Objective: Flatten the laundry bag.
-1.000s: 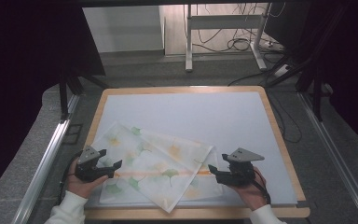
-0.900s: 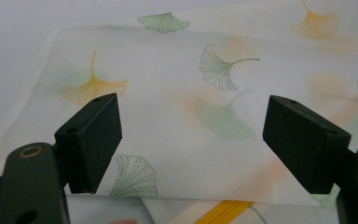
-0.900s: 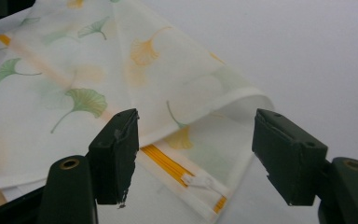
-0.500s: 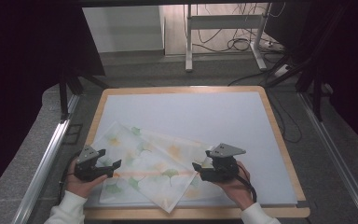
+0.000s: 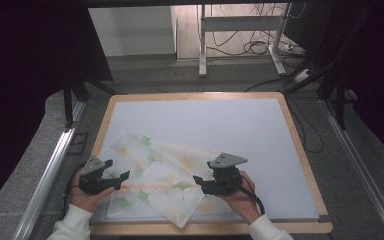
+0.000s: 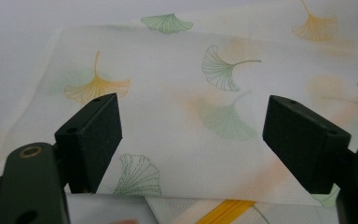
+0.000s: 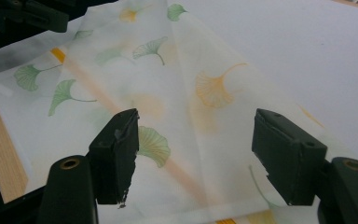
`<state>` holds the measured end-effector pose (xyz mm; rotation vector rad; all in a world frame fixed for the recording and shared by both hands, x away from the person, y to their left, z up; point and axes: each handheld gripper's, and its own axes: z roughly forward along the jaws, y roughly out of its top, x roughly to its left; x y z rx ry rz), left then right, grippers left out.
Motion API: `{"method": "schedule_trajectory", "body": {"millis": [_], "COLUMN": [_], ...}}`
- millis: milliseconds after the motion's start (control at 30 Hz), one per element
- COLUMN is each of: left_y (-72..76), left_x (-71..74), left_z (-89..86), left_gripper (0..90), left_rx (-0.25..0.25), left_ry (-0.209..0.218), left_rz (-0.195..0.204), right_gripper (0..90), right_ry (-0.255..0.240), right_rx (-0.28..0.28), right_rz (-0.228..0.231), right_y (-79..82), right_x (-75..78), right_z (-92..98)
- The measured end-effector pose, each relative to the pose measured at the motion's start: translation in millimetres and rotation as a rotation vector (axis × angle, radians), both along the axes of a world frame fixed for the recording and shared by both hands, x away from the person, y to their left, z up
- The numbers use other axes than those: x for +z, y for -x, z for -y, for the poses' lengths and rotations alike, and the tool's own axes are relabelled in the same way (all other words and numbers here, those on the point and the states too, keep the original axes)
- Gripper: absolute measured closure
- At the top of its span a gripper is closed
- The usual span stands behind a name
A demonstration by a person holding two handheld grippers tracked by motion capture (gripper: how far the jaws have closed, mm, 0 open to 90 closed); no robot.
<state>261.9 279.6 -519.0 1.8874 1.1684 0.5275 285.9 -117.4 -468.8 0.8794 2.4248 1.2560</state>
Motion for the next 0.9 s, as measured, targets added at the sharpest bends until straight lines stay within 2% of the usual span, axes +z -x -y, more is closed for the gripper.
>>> {"method": "schedule_trajectory", "body": {"millis": [700,900], "left_y": [-0.4,-0.2], "left_x": [0.0,0.3], "left_z": [-0.8,-0.9], "left_gripper": [19.1,19.1], "left_rx": [-0.002,-0.001], "left_ry": [0.002,0.004], "left_rz": [-0.003,-0.002], "right_gripper": [32.3,32.4], "right_ry": [0.031,0.041], "right_rx": [0.073,0.106], "right_rz": [-0.029,-0.051], "right_y": [4.0,6.5], "right_x": [-3.0,-8.6], "right_z": [-38.0,-55.6]}}
